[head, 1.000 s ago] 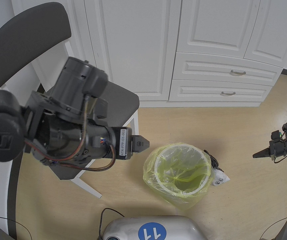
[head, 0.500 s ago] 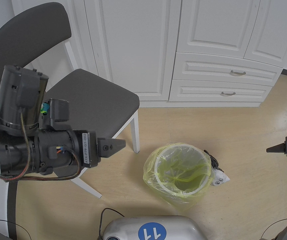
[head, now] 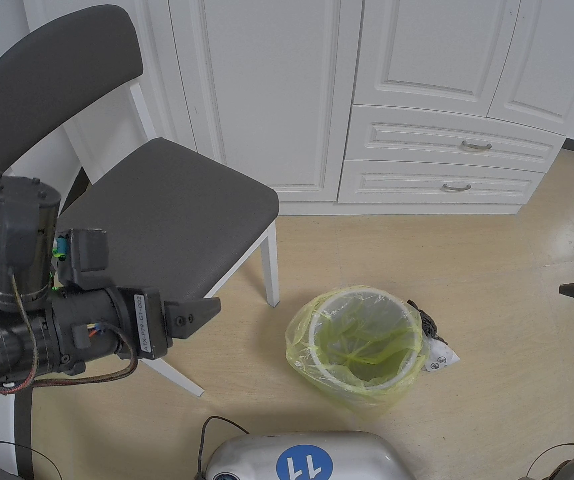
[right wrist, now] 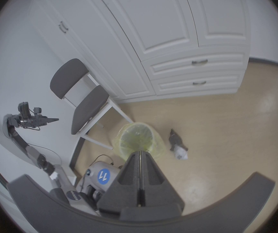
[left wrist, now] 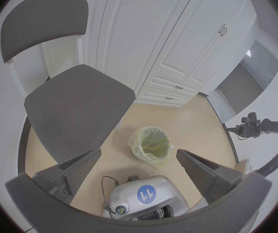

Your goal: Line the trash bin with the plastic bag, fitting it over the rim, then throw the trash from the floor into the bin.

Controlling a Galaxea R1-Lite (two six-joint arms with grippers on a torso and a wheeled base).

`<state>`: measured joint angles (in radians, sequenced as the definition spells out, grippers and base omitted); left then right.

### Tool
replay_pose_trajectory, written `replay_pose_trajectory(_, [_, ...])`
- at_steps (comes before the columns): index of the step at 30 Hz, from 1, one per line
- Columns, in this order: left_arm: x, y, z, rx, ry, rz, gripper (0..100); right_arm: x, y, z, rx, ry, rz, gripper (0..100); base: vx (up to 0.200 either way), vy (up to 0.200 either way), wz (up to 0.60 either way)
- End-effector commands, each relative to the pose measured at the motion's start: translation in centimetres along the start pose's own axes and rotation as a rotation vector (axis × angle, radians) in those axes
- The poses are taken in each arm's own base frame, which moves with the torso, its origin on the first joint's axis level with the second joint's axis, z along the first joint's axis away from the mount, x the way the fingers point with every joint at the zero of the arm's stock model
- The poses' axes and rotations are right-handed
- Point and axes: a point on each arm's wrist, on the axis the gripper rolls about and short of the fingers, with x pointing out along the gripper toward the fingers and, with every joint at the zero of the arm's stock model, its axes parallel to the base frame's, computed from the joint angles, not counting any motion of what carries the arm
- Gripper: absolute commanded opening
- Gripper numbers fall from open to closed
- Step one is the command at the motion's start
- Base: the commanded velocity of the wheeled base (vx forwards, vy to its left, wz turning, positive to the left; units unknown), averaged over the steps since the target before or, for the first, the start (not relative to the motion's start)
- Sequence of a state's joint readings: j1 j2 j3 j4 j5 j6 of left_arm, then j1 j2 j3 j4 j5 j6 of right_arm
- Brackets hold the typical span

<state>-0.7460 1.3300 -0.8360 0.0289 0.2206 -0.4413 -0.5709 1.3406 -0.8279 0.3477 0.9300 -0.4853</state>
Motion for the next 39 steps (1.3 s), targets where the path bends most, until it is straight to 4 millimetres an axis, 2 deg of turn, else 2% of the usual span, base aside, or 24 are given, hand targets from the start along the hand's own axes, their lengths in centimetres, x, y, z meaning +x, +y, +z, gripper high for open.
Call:
replay_pose_trajectory(1, [-0.8, 0.7, -0.8, -0.007, -0.021, 0.009, 100, -1.5, 1.6, -1.2, -0.061, -0.054, -0.081, 0, 0.000, 0.000, 0.00])
replay_pose_trajectory(7, [-0.8, 1.2, -1.4, -0.015, -0.048, 0.004, 100, -1.4, 1.5, -2.5, -0.122, -0.068, -0.200, 0, 0.000, 0.000, 0.00])
replay_pose_trajectory(13, [-0.9, 1.4, -1.7, -0.023, -0.071, -0.004, 100, -0.1, 1.7, -3.7, -0.196, -0.120, -0.310, 0, 0.000, 0.000, 0.00])
replay_pose_trajectory(19, [-0.9, 1.6, -2.1, -0.029, -0.094, -0.013, 100, 2.5, 2.7, -3.3, -0.133, -0.180, -0.405, 0, 0.000, 0.000, 0.00])
replay_pose_trajectory(22, [-0.5, 2.0, -2.4, -0.031, -0.108, -0.001, 100, 4.5, 3.1, -3.3, -0.087, -0.177, -0.445, 0, 0.000, 0.000, 0.00])
replay_pose_trajectory(29, [0.1, 3.3, -3.9, 0.020, -0.204, 0.024, 100, 7.9, 1.6, -4.1, -0.045, -0.073, -0.548, 0, 0.000, 0.000, 0.00])
replay_pose_trajectory(34, [-0.1, 3.8, -4.9, 0.082, -0.301, 0.003, 100, 9.1, 0.8, -4.5, 0.002, -0.049, -0.543, 0, 0.000, 0.000, 0.00])
replay_pose_trajectory(39, [-1.0, 4.1, -5.1, 0.103, -0.400, -0.018, 100, 9.9, 0.3, -5.0, 0.025, -0.013, -0.539, 0, 0.000, 0.000, 0.00])
